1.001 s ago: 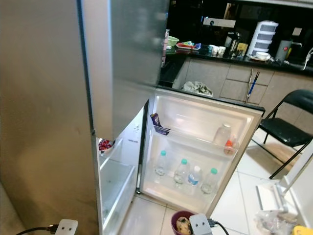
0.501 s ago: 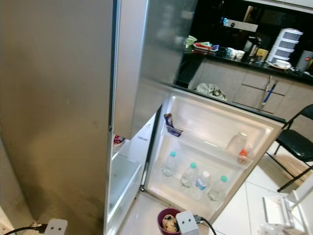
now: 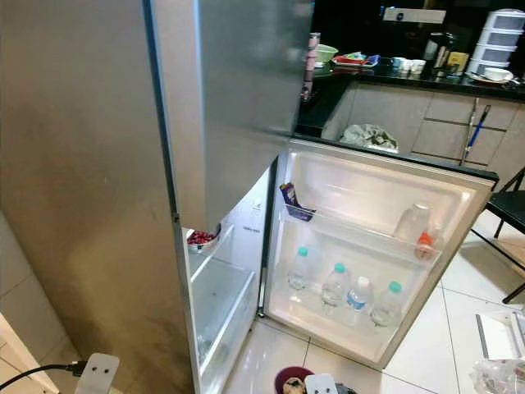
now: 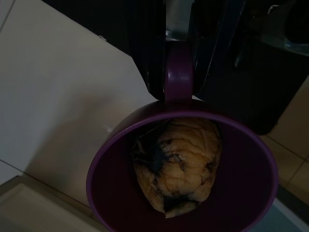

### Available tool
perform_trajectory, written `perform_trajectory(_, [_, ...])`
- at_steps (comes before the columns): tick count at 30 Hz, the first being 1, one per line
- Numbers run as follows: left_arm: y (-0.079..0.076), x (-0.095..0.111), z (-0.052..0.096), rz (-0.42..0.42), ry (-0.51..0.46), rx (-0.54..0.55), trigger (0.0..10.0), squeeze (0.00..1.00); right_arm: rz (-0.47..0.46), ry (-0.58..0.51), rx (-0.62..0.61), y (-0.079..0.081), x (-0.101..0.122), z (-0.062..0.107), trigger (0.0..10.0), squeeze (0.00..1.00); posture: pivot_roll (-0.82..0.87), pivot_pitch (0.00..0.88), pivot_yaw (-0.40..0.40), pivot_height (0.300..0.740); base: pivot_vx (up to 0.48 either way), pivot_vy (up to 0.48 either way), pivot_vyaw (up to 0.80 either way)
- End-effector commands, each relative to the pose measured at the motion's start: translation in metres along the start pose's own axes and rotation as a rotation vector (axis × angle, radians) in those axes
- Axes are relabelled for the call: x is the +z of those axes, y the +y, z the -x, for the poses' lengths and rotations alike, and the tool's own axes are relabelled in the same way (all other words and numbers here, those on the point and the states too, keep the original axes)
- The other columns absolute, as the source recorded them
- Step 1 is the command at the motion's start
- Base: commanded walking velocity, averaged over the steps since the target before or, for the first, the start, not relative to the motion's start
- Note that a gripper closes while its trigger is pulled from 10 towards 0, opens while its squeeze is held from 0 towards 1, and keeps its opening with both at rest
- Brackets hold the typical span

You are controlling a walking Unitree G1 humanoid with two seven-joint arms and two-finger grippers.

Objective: Restocking fridge

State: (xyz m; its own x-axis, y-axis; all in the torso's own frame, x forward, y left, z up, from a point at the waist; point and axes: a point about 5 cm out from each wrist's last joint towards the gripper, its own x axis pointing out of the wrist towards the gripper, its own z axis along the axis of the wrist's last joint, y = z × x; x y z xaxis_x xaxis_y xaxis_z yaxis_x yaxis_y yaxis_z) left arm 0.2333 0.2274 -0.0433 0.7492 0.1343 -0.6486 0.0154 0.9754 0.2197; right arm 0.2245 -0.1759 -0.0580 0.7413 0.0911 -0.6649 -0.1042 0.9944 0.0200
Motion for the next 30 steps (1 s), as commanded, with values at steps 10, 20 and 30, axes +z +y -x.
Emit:
perform_trajectory(10, [-0.012,-0.025,0.006,0.099,0.097,-0.009,10.0,0.00,0.027,-0.035,-0.005,-0.009,0.011,-0.001,10.0,0.00,0.02,0.029,-0.045,0.734,0.000,0.000,0.00])
perform_trajectory(20, [-0.013,-0.027,0.006,0.101,0.095,-0.019,10.0,0.00,0.048,-0.058,0.019,-0.003,0.021,-0.005,10.0,0.00,0.01,0.003,-0.058,0.734,0.000,0.000,0.00])
perform_trajectory(30, [-0.013,-0.027,0.006,0.104,0.095,-0.017,10.0,0.00,0.013,-0.069,0.063,0.000,0.022,-0.005,0.0,0.00,-0.01,0.000,-0.057,0.734,0.000,0.000,0.00])
